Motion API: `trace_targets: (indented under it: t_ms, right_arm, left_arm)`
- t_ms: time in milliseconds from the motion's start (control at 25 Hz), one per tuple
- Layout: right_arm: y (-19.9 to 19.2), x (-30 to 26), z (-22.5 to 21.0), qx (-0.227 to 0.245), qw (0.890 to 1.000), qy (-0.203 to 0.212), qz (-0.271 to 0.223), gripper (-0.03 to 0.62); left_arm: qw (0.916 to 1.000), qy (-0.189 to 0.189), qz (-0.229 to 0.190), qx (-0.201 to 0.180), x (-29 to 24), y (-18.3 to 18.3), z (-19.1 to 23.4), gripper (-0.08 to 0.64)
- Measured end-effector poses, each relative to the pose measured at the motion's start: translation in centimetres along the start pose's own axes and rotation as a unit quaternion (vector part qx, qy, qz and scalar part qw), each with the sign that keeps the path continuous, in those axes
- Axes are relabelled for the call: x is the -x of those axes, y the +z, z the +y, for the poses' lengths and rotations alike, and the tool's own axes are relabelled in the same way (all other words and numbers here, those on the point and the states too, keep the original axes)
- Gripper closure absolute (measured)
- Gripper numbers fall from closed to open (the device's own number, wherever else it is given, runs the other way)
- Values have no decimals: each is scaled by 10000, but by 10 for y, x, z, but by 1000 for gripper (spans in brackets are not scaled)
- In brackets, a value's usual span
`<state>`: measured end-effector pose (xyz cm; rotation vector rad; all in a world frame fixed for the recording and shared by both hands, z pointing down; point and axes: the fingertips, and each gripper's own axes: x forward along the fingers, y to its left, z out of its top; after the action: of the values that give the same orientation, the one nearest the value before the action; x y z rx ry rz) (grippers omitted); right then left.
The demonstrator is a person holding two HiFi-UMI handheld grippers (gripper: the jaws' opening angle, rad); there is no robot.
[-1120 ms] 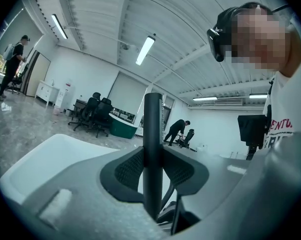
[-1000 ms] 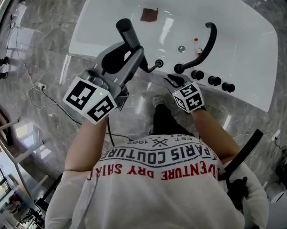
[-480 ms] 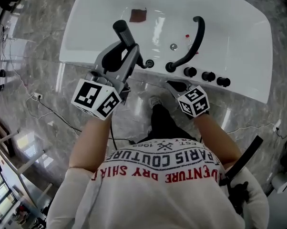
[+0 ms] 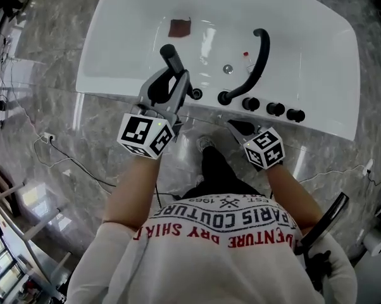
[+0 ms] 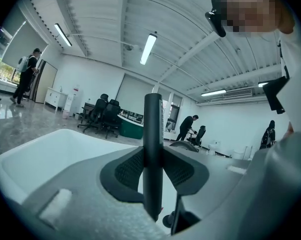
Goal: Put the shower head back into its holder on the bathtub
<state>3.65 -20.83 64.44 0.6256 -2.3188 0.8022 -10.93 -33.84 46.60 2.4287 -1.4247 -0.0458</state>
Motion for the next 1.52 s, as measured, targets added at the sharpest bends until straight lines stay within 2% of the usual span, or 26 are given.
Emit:
trace_targets:
  t_ms: [320,720,1520]
  right_arm:
    - [-11,5,-8,-136,9998,-127,53,592]
    - [-33,6,-12,-311,9992,-169,192,592]
    - [-57,16,-33,-373,9982,-438,142,592]
  left_arm:
    - [9997,164,167,54,-13,-40,15,440]
    - [9992,318,165,181,-24,-69,28,439]
    - [9978,465,479,42,-35,-148,40,439]
